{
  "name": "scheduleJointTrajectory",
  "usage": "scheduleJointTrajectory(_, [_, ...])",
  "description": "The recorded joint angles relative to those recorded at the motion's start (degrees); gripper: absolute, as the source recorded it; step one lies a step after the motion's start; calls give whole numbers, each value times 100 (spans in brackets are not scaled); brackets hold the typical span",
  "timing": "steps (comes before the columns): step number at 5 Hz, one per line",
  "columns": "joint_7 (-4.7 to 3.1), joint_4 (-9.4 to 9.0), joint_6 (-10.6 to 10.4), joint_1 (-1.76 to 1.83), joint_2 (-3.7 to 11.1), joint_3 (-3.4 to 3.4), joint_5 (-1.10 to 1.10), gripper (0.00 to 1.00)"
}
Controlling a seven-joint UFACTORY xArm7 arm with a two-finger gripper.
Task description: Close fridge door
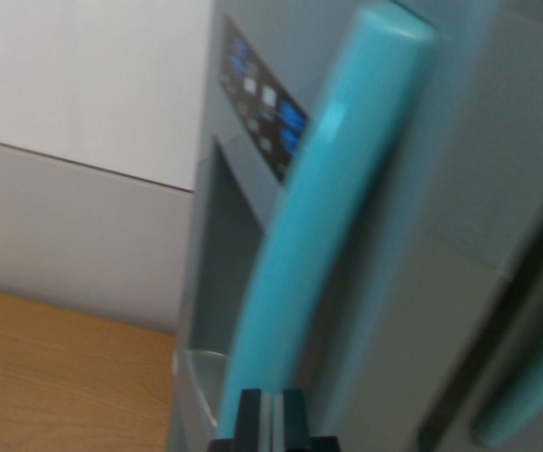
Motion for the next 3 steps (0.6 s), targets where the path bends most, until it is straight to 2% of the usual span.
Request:
scheduleJointTrajectory(1, [0, 0, 0, 0, 0, 0, 0, 100])
scheduleJointTrajectory(2, [0, 203, -2, 0, 308, 19, 0, 100])
scheduleJointTrajectory(3, [0, 203, -2, 0, 308, 19, 0, 100])
